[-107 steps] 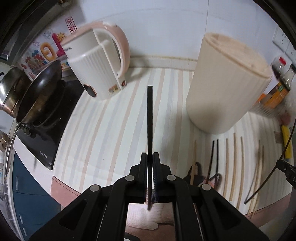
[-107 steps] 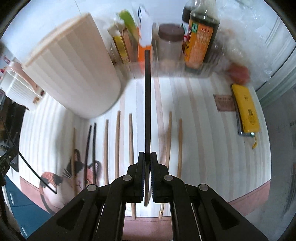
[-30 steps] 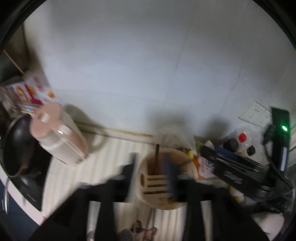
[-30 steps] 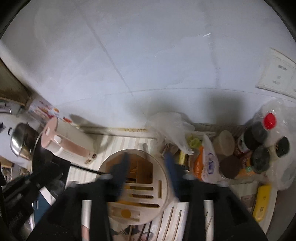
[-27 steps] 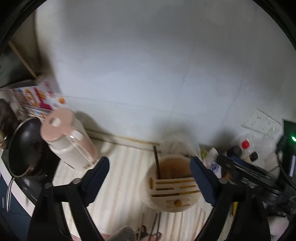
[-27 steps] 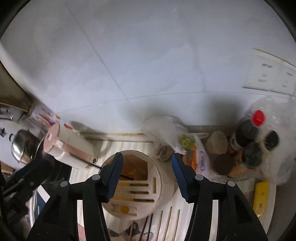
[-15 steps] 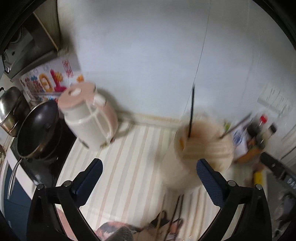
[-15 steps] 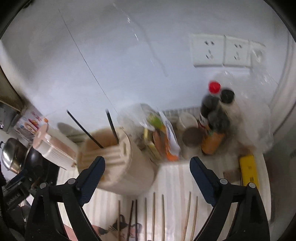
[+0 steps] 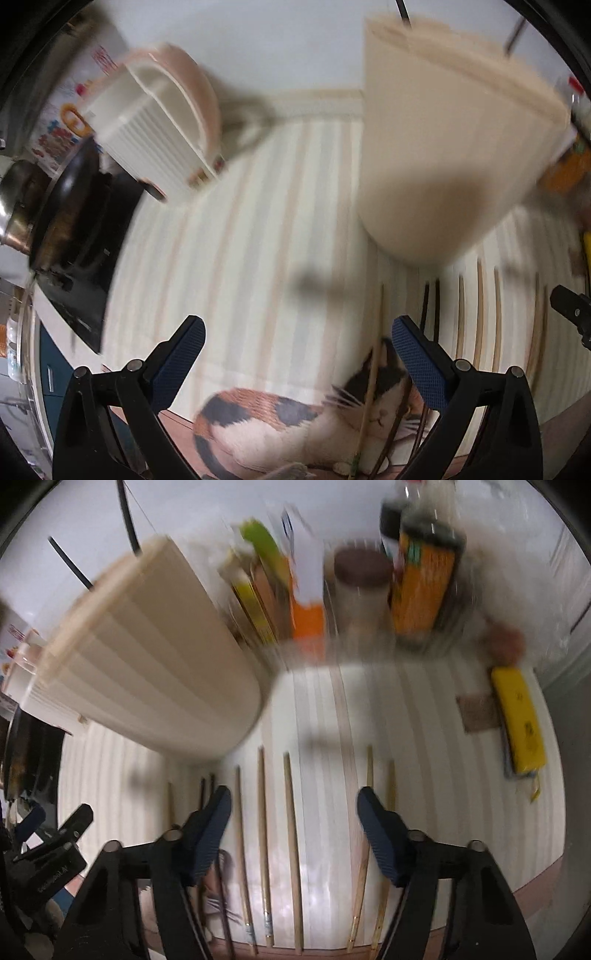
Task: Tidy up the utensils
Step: 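Grasp a wooden chopstick with the left tool while the right tool grasps another wooden one, then lift both wooden chopsticks and carry them over the utensil holder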
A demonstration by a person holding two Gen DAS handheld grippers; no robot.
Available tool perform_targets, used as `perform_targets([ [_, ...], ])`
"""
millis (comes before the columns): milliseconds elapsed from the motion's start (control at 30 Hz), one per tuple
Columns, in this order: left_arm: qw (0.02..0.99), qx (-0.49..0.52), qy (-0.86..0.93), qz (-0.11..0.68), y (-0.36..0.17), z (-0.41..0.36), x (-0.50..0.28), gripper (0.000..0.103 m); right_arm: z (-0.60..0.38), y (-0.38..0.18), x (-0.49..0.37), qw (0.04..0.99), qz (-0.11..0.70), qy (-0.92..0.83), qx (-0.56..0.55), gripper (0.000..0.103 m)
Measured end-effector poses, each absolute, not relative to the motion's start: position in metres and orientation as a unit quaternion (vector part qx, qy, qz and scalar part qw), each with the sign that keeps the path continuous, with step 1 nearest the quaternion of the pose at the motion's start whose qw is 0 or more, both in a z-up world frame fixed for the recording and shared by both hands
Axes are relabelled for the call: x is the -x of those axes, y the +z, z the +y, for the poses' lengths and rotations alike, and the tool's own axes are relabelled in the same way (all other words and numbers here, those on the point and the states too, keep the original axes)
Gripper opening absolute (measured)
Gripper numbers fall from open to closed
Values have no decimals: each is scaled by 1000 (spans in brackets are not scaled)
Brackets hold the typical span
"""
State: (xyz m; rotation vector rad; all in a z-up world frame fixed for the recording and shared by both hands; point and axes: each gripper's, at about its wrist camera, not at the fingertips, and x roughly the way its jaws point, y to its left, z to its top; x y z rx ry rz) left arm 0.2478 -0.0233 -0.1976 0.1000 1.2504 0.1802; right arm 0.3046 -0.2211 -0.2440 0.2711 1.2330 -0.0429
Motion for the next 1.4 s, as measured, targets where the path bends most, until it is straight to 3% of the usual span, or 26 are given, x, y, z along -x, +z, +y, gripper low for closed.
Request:
perform_targets([
  [167,774,-42,58,629,-235,-37,-242,97,-216,-279,-295,785,604,-18,-137,49],
  [367,748,-57,33,661,-270,-50,-247,66,-211,-307,-291,760,632,-7,-147,43],
  [433,741,-62,27,668,-278,-53,-248,45,-208,-319,-291,746,647,2,-156,43],
  [600,741,-63,10,668,-282,-58,-248,10,-196,-334,-294,735,666,1,-129,41],
  [733,743,-71,12,666,-282,-62,-243,6,-186,-334,-292,738,669,-6,-82,30],
  [800,743,-74,16,665,-283,-59,-241,6,-186,-334,-291,738,671,-12,-70,14],
  [867,741,-75,21,667,-283,-55,-239,5,-191,-335,-290,736,673,-17,-72,8],
  [1400,721,-64,34,689,-287,-13,-227,5,-192,-341,-295,692,720,-36,-44,8],
])
